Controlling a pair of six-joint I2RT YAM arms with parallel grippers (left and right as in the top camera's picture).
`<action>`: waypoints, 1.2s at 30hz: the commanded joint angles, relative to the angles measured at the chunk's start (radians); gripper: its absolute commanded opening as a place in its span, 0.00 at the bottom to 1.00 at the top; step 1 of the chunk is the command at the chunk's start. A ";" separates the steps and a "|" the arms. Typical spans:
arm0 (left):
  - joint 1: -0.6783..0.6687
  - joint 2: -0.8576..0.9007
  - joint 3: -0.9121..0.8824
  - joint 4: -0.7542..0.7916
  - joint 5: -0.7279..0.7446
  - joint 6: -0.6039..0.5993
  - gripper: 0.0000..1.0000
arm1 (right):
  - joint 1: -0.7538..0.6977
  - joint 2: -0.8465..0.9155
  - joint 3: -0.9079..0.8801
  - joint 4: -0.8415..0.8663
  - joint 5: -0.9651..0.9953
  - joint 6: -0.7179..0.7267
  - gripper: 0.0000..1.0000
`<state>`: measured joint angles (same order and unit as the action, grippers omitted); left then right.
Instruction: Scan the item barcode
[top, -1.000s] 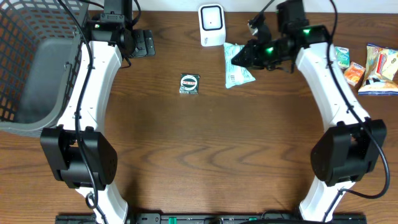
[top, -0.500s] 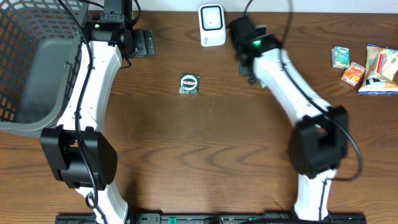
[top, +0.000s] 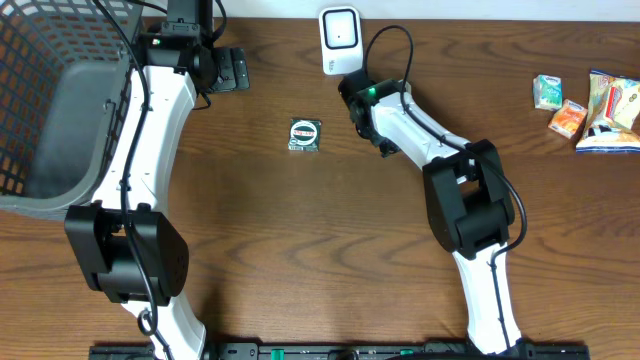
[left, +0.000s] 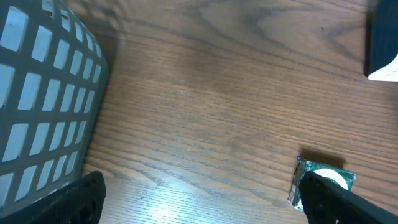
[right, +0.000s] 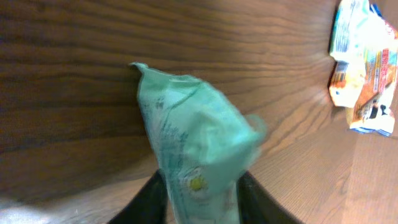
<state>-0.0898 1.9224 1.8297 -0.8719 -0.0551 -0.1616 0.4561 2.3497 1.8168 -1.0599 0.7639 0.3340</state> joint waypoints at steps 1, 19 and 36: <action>0.000 -0.021 0.012 -0.003 -0.009 -0.016 0.98 | 0.028 0.001 0.006 -0.008 -0.024 0.014 0.35; 0.000 -0.021 0.012 -0.003 -0.009 -0.016 0.98 | -0.002 0.000 0.290 -0.287 -0.218 0.009 0.64; 0.000 -0.021 0.012 -0.003 -0.009 -0.016 0.98 | -0.370 0.001 0.188 -0.195 -1.138 -0.379 0.52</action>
<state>-0.0898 1.9224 1.8297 -0.8719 -0.0551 -0.1616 0.1074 2.3535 2.0422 -1.2625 -0.1402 0.0608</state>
